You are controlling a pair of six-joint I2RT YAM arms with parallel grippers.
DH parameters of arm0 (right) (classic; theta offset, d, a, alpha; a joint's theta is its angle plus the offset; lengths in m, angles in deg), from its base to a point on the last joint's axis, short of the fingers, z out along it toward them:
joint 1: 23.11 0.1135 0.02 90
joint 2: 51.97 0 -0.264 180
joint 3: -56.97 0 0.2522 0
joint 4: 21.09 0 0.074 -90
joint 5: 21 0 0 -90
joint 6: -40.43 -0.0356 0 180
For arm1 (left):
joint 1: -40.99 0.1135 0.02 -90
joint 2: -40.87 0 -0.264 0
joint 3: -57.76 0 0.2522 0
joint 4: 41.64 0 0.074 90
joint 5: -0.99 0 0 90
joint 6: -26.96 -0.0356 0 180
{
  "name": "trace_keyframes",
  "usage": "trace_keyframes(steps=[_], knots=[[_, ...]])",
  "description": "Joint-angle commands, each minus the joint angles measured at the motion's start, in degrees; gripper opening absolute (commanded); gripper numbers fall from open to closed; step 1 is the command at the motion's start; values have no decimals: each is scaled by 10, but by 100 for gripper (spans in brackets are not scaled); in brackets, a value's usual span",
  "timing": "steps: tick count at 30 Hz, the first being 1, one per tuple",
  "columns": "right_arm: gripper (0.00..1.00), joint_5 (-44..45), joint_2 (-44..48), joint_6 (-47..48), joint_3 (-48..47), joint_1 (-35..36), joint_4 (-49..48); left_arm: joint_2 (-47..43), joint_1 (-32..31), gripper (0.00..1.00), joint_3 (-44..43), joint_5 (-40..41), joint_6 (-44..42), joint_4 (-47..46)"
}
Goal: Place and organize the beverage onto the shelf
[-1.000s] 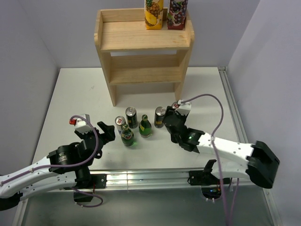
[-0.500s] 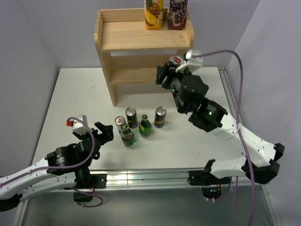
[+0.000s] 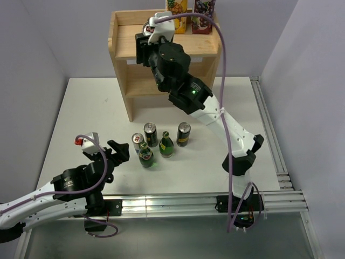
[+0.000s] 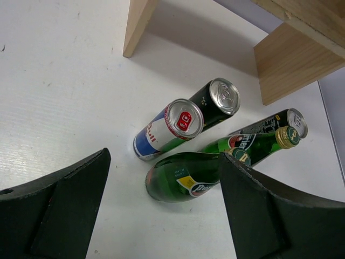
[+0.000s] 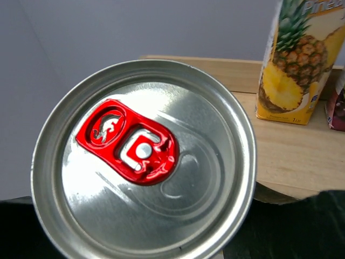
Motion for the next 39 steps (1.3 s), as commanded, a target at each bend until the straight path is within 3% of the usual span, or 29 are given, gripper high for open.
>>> trace_keyframes(steps=[1, 13, 20, 39], knots=[[0, -9, -5, 87, -29, 3, -68, -18, -3, 87, 5, 5, -6, -19], [0, -13, -46, 108, -32, -29, -146, -42, -3, 87, 12, -8, -19, -31], [0, -31, -54, 64, -28, -76, -135, -53, -3, 87, 18, -12, -25, -38], [0, -61, -99, 0, -7, -103, -125, -50, -3, 88, 17, -12, -24, -38]])
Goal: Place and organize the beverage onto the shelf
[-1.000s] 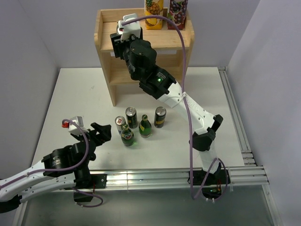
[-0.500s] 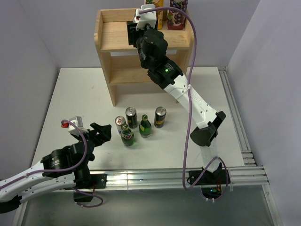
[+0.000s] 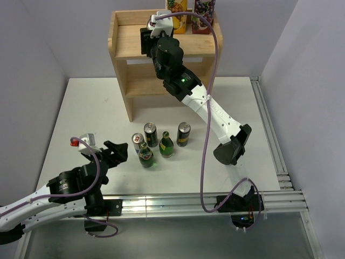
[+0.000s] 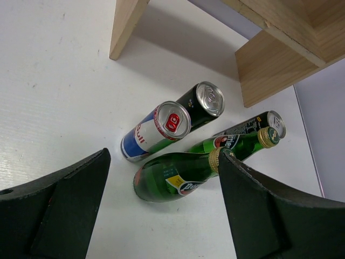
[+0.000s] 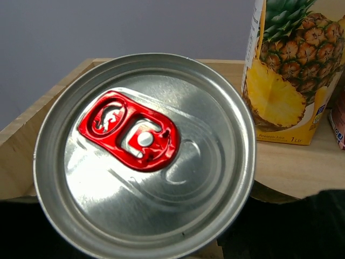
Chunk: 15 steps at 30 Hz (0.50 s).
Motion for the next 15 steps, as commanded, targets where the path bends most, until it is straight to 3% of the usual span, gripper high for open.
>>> trace_keyframes(steps=[1, 4, 5, 7, 8, 11, 15], knots=[[0, -10, -3, -23, -7, -8, -25, -2, -3, 88, 4, 2, -8, -13], [9, -8, -3, -30, -1, -10, -25, -2, -3, 88, 4, 2, -8, -13], [21, -8, -3, -32, 3, -11, -25, -4, -3, 88, 4, 3, -8, -13], [34, -8, -4, -35, 5, -12, -24, -4, -3, 88, 4, 2, -8, -13], [51, -8, -4, -36, 5, -12, -23, -4, -3, 88, 5, 3, -8, -13], [78, -2, -7, -36, 6, -12, -23, -4, -3, 88, 5, 3, -8, -13], [92, 1, -11, -36, 8, -13, -24, -8, -3, 88, 5, 4, -9, -13]])
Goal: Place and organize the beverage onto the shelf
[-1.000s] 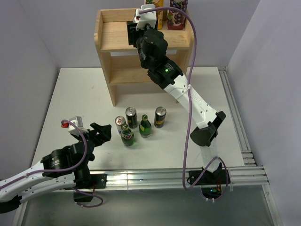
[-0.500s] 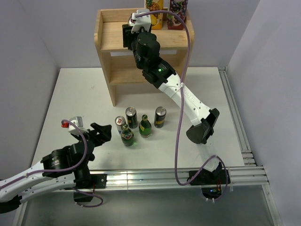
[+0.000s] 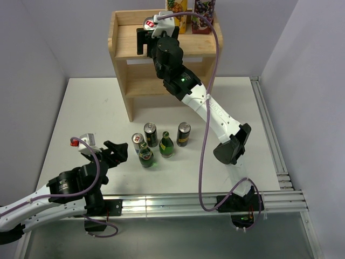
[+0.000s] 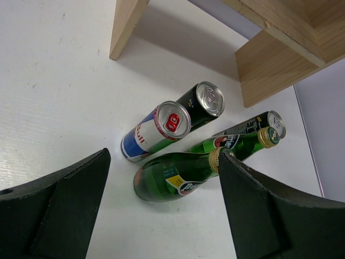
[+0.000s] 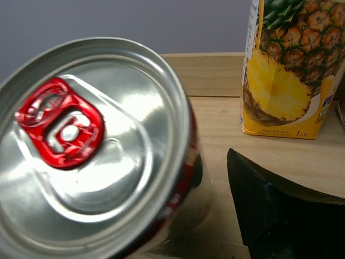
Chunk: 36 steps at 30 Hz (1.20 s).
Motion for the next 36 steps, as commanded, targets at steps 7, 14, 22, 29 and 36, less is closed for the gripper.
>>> trace_keyframes(steps=[7, 14, 22, 29, 36], knots=[[93, 6, -13, -4, 7, -5, -28, -10, -3, 88, 5, 2, -8, -12], [92, 13, -19, 5, 10, -5, -42, -11, -3, 88, 5, 1, -7, -10], [90, 7, -34, 9, 1, -18, -72, -12, -3, 88, 5, 2, -4, -10], [90, 3, -35, 9, 7, -25, -77, -6, -3, 88, 4, 5, -4, -9], [90, 4, -34, 6, 21, -26, -77, -2, -3, 88, 3, 8, -1, -6]])
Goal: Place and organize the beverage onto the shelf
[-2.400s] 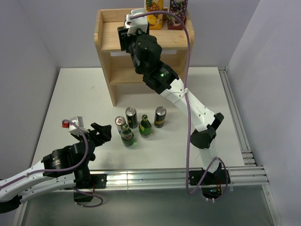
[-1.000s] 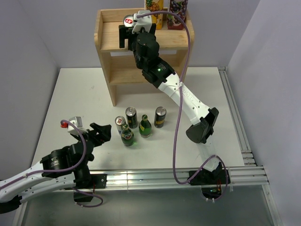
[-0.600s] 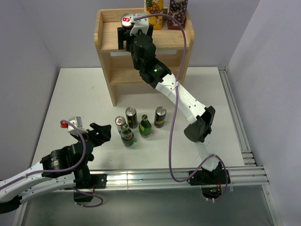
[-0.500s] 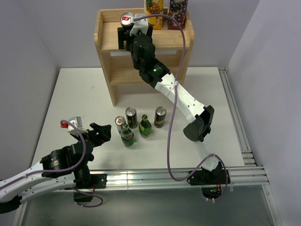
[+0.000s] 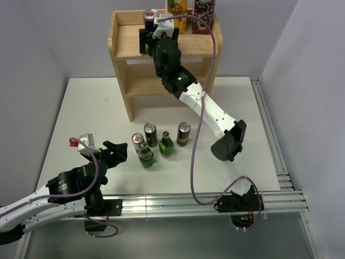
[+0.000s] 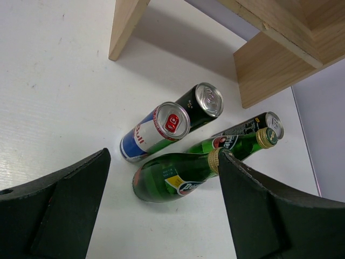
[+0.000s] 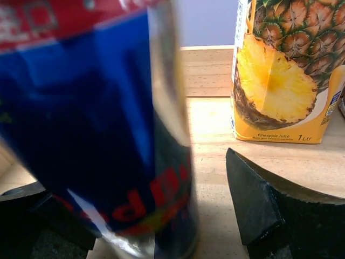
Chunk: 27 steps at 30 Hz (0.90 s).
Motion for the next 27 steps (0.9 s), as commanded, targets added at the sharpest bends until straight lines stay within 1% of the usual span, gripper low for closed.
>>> trace_keyframes(steps=[1, 7, 11, 12, 13, 17, 22, 23, 27], knots=[[90, 1, 4, -2, 14, -2, -24, 5, -3, 88, 3, 7, -2, -7], [90, 0, 13, -7, 28, -2, -24, 5, -3, 88, 2, 8, 1, -5], [95, -11, 32, -13, 50, -2, -21, 4, -3, 89, 2, 8, 2, -4], [99, -15, 38, -14, 69, -2, -22, 5, -3, 89, 2, 9, 2, -4], [100, -25, 46, -15, 81, -2, -24, 5, -3, 89, 2, 8, 1, -5], [100, -41, 89, -20, 141, -1, -43, 6, -3, 89, 2, 8, 1, -4], [100, -32, 138, -30, 224, 4, -58, 11, -3, 89, 0, 11, 5, -1], [100, -31, 159, -30, 239, 5, -63, 11, -3, 90, 0, 12, 5, -2], [100, -11, 219, -30, 340, 14, -93, 18, -3, 89, -2, 15, 10, 2]])
